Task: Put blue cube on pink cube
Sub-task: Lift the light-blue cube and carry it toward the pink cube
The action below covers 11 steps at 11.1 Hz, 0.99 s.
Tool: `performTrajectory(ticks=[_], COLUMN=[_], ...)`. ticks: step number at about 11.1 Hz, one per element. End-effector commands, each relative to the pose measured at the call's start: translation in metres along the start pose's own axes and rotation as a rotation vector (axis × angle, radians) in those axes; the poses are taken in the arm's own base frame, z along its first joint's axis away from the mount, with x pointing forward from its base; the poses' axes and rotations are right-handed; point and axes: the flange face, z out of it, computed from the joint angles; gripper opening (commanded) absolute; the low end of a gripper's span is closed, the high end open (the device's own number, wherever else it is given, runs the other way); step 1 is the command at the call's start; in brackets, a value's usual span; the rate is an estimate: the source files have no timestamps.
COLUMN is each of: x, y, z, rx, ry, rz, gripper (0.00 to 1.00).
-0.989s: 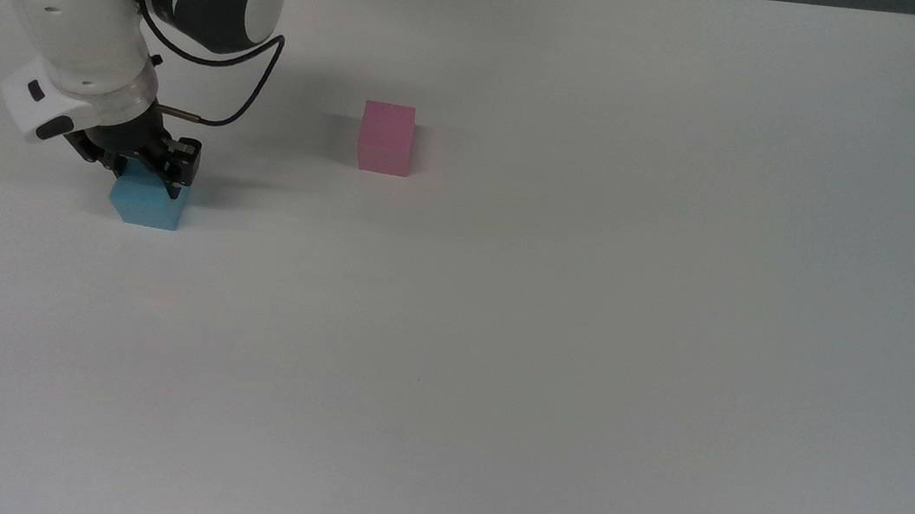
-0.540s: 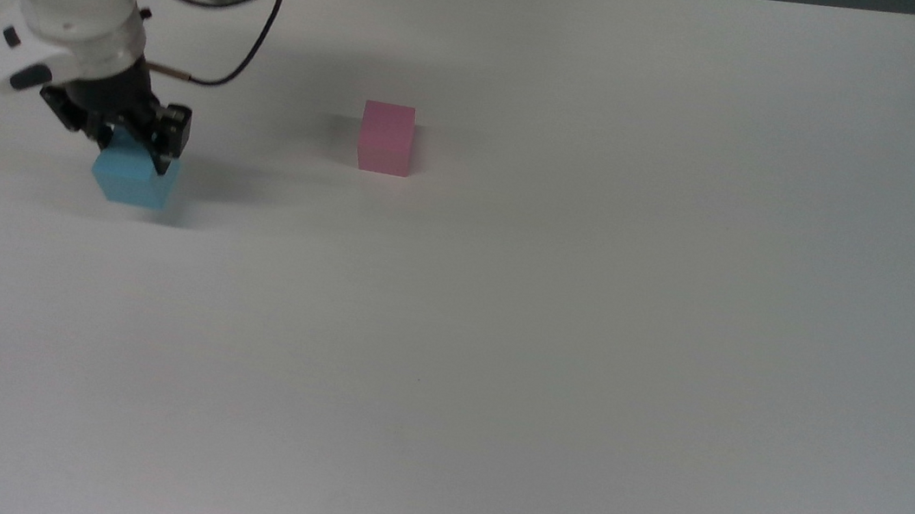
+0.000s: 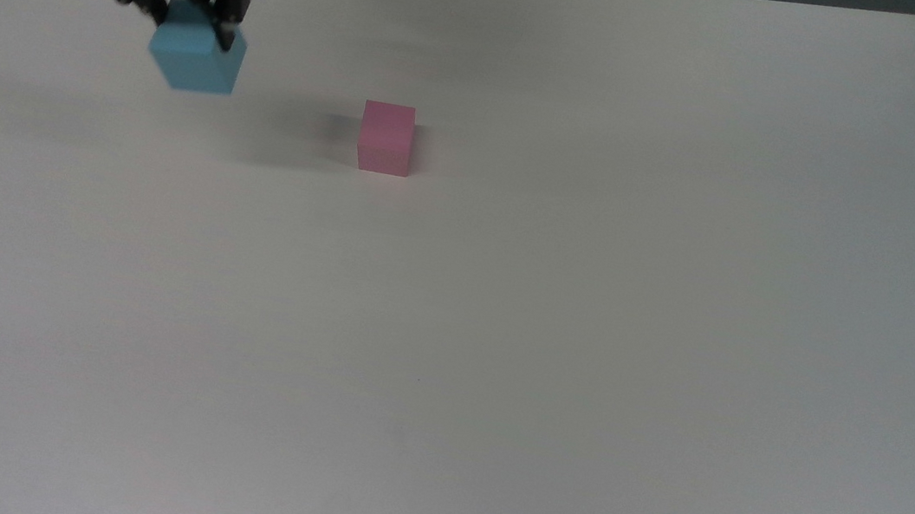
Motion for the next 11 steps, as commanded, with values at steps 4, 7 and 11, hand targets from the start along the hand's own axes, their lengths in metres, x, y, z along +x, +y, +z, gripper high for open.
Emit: performTrajectory(ticks=[4, 7, 11], x=[-0.054, -0.068, -0.075], y=[-0.091, -0.111, -0.122], z=[-0.043, -0.017, 0.042], rx=[0.035, 0.040, 0.031], ry=[-0.029, -0.082, -0.039], rz=[-0.028, -0.036, -0.009], gripper=[0.26, 0.26, 0.26])
